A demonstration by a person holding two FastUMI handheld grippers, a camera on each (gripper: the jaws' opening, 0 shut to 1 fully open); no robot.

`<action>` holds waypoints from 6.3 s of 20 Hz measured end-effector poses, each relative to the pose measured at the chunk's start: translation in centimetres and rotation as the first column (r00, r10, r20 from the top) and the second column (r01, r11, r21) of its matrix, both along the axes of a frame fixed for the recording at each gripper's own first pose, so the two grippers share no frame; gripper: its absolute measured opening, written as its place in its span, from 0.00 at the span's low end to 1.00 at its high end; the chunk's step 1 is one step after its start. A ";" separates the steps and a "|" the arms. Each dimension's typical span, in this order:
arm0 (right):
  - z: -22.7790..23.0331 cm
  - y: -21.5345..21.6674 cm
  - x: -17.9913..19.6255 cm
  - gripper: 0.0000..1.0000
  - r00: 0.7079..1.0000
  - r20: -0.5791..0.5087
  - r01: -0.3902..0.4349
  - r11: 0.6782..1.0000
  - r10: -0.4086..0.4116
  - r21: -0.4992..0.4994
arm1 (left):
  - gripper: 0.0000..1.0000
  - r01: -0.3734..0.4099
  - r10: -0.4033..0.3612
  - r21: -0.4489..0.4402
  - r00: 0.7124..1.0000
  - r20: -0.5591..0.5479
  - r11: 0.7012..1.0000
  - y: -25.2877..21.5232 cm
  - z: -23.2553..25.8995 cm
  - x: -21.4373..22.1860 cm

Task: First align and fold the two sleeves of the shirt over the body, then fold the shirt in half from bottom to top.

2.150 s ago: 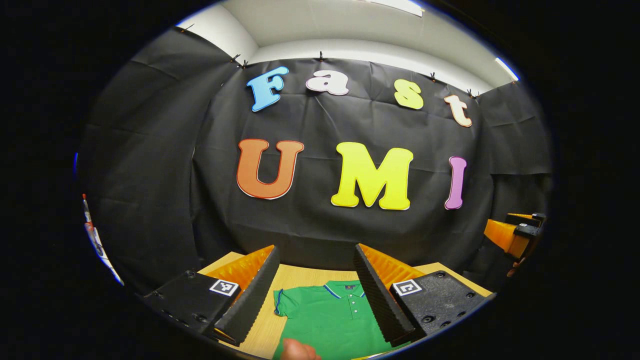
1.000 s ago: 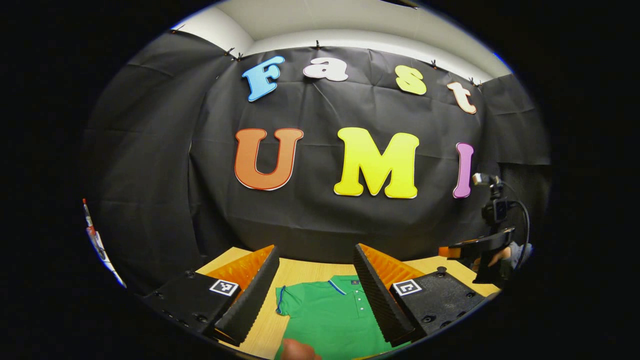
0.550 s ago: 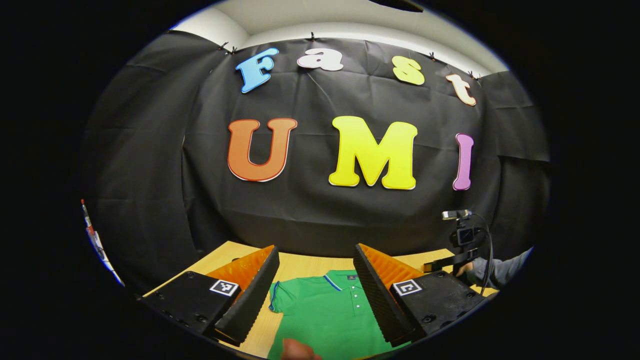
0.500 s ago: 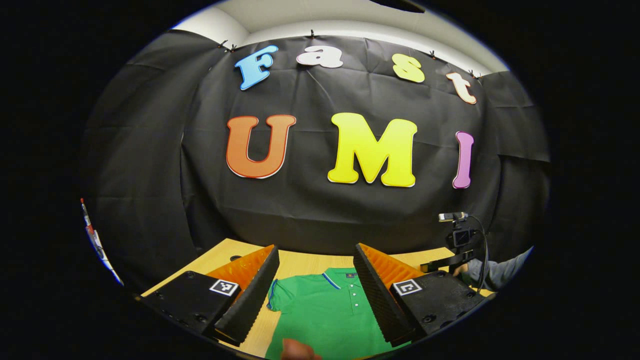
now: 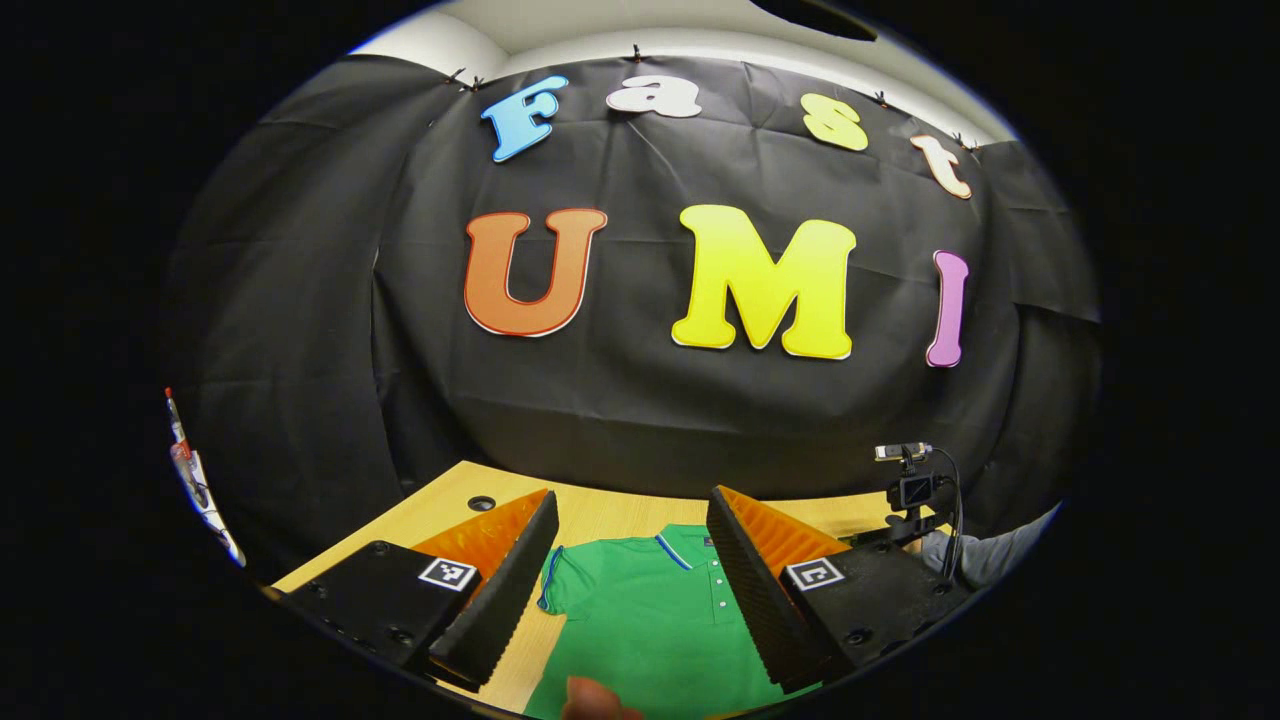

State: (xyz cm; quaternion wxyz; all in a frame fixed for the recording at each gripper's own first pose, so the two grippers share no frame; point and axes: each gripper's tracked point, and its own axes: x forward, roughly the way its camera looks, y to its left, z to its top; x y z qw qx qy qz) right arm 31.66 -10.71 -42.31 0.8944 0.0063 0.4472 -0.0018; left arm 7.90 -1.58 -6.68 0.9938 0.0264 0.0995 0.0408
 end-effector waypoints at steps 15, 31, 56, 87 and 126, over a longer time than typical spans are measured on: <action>1.1 1.2 -0.5 0.01 0.998 -0.002 0.057 0.997 -0.057 0.047 | 0.96 -0.012 0.012 -0.004 0.999 -0.034 1.000 0.2 -1.0 -0.4; 7.5 8.4 -3.5 0.01 0.986 0.123 -0.119 0.991 0.110 0.063 | 0.96 0.015 -0.015 0.009 0.999 -0.028 1.000 -0.6 -0.2 -1.4; 8.8 17.9 -6.9 0.01 0.965 0.158 -0.233 0.958 0.207 0.169 | 0.96 -0.020 0.020 0.028 0.999 -0.025 0.999 0.5 0.7 -3.0; 27.2 4.6 -10.3 0.94 0.818 0.552 -0.149 0.986 0.163 -0.070 | 0.96 -0.088 0.103 0.064 0.951 -0.292 0.994 9.5 -19.3 12.3; 29.0 -6.5 -16.8 0.94 0.875 0.483 0.054 0.991 0.012 -0.122 | 0.05 -0.085 0.097 0.047 0.903 -0.419 0.995 9.0 -25.4 19.2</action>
